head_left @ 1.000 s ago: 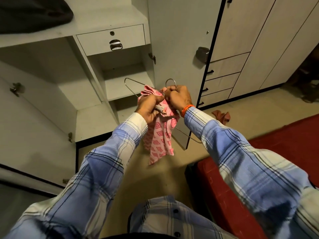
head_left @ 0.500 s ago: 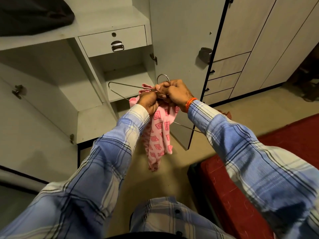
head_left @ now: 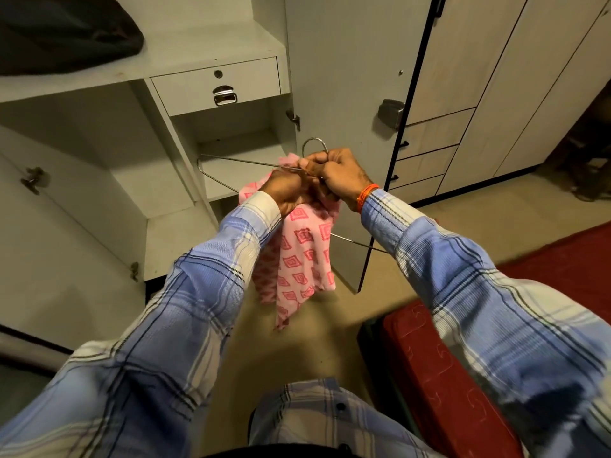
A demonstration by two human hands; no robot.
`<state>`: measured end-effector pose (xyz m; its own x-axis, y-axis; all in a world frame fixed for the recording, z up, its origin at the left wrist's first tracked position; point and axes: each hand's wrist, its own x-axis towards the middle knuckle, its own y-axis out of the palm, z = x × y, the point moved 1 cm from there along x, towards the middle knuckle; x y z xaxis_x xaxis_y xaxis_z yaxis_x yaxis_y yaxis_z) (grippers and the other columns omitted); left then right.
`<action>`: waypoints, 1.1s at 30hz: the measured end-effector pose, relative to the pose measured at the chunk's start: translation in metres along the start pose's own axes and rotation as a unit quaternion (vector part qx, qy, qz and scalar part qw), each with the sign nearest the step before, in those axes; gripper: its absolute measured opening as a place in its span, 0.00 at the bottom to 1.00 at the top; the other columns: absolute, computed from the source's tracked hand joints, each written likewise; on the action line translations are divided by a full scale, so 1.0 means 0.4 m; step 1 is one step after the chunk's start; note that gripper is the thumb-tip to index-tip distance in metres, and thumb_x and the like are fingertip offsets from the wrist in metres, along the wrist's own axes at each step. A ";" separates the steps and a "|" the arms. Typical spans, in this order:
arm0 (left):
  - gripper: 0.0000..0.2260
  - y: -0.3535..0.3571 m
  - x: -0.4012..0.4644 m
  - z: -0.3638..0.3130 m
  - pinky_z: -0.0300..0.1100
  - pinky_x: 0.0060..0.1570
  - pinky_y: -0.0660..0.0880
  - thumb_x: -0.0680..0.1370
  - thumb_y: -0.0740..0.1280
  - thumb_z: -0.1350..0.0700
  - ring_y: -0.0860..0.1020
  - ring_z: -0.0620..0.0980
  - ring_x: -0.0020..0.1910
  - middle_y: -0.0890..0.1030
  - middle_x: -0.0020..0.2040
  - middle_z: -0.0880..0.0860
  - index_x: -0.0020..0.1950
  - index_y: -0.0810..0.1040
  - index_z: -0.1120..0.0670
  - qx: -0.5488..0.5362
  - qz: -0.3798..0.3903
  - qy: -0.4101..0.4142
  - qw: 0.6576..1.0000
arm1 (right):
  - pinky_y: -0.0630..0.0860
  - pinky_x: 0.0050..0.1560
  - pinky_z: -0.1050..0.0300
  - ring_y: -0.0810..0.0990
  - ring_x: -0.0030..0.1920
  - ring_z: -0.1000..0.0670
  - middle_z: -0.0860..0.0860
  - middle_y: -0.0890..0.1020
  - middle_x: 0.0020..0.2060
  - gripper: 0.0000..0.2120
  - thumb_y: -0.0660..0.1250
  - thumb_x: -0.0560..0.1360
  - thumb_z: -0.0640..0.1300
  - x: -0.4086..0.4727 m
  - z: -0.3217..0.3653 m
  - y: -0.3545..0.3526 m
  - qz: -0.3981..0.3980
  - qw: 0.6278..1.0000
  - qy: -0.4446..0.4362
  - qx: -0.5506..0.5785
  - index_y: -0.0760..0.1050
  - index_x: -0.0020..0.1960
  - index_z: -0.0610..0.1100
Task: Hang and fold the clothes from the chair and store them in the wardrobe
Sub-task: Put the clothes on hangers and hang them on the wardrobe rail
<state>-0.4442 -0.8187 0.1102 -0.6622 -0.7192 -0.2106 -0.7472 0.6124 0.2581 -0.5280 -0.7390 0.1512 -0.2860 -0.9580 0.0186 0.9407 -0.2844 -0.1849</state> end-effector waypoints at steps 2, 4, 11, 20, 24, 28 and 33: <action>0.10 -0.022 0.009 0.003 0.44 0.38 0.79 0.75 0.65 0.68 0.81 0.52 0.36 0.82 0.40 0.58 0.52 0.80 0.59 0.239 -0.025 0.038 0.970 | 0.63 0.20 0.71 0.69 0.18 0.62 0.58 0.74 0.19 0.10 0.64 0.80 0.38 0.009 -0.002 -0.011 -0.029 0.999 -0.010 -0.025 0.81 0.51 0.33; 0.07 -0.031 -0.006 -0.017 0.43 0.48 0.77 0.76 0.70 0.61 0.82 0.50 0.45 0.84 0.45 0.53 0.53 0.83 0.57 0.475 -0.003 0.061 0.878 | 0.62 0.21 0.70 0.67 0.18 0.60 0.57 0.75 0.24 0.09 0.65 0.80 0.40 0.019 -0.008 -0.020 -0.051 0.997 -0.014 -0.053 0.82 0.52 0.37; 0.05 -0.028 -0.066 -0.010 0.41 0.51 0.77 0.72 0.76 0.52 0.81 0.43 0.45 0.85 0.44 0.45 0.47 0.85 0.48 0.618 0.109 0.050 0.777 | 0.56 0.25 0.61 0.59 0.23 0.54 0.50 0.72 0.28 0.10 0.65 0.80 0.43 0.028 -0.032 -0.030 -0.038 0.999 -0.001 -0.032 0.81 0.41 0.49; 0.06 -0.009 -0.075 0.061 0.58 0.67 0.69 0.68 0.76 0.49 0.79 0.48 0.58 0.84 0.50 0.41 0.39 0.84 0.36 0.488 -0.014 0.105 0.866 | 0.63 0.22 0.68 0.66 0.19 0.60 0.56 0.73 0.22 0.08 0.66 0.79 0.42 0.033 -0.053 0.012 -0.023 0.998 -0.002 -0.057 0.84 0.49 0.42; 0.15 0.004 -0.095 0.085 0.71 0.68 0.36 0.72 0.69 0.36 0.67 0.51 0.72 0.78 0.65 0.43 0.56 0.82 0.38 0.680 0.079 0.011 0.729 | 0.60 0.22 0.63 0.63 0.19 0.58 0.54 0.75 0.26 0.08 0.66 0.78 0.45 0.026 -0.070 0.022 -0.011 0.996 0.003 -0.083 0.84 0.44 0.48; 0.26 -0.020 -0.113 0.087 0.57 0.71 0.64 0.71 0.72 0.39 0.74 0.50 0.67 0.78 0.66 0.47 0.67 0.77 0.45 0.631 0.123 0.035 0.765 | 0.61 0.20 0.68 0.65 0.18 0.59 0.52 0.74 0.28 0.08 0.66 0.79 0.44 0.015 -0.082 0.014 -0.007 0.996 0.009 -0.088 0.83 0.47 0.44; 0.17 -0.106 -0.116 0.048 0.47 0.51 0.78 0.70 0.75 0.42 0.80 0.50 0.49 0.84 0.50 0.49 0.54 0.84 0.49 0.656 0.030 0.087 0.749 | 0.58 0.21 0.63 0.62 0.21 0.56 0.51 0.73 0.28 0.10 0.65 0.79 0.44 0.013 -0.072 -0.004 -0.013 0.997 0.003 -0.070 0.81 0.41 0.49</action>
<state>-0.3830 -0.8048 0.0911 -0.7648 -0.6393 -0.0797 -0.2046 0.3583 -0.9109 -0.5363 -0.7424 0.1234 -0.3124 -0.9497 0.0192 0.8979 -0.3019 -0.3204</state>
